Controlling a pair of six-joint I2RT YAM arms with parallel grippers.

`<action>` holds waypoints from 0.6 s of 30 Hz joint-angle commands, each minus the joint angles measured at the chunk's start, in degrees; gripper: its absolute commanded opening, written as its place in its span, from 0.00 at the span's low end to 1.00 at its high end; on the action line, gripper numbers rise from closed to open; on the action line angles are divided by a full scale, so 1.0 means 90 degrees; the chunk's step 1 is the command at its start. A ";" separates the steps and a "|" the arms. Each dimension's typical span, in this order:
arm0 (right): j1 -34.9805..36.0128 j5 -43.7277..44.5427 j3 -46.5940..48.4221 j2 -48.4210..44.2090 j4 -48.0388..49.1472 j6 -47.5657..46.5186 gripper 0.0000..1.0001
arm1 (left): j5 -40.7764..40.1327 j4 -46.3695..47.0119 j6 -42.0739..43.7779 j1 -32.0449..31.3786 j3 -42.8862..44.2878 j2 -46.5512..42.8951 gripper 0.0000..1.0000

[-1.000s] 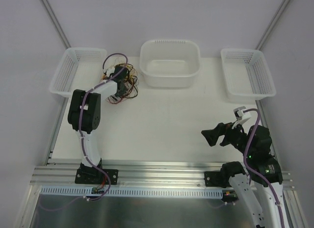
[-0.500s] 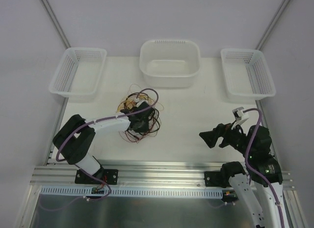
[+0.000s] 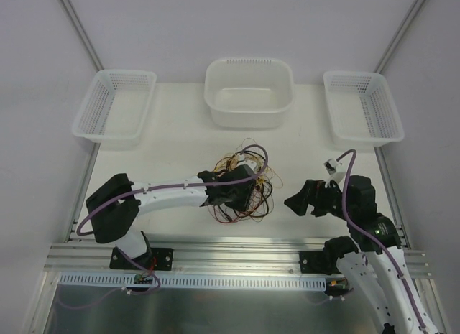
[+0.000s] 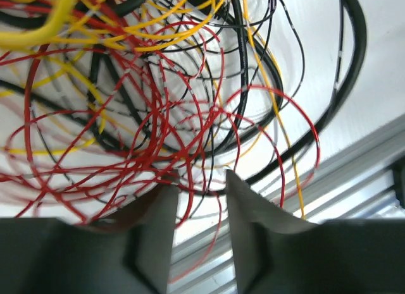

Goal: Untangle the cables

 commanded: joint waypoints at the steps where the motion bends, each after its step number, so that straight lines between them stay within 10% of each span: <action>1: 0.0252 0.0409 0.0217 0.0040 -0.0068 0.0140 1.00 | -0.0215 -0.0048 -0.0202 -0.0004 -0.0285 -0.1076 0.39; 7: 0.0984 0.0984 0.0266 0.0487 0.0156 0.0412 1.00 | -0.0274 -0.0086 -0.0525 -0.0004 -0.0598 -0.2220 0.87; 18: 0.3776 0.3416 0.0373 0.1835 0.1015 0.1165 1.00 | -0.1611 -0.1395 -0.1247 0.0016 -0.1116 -0.3169 0.80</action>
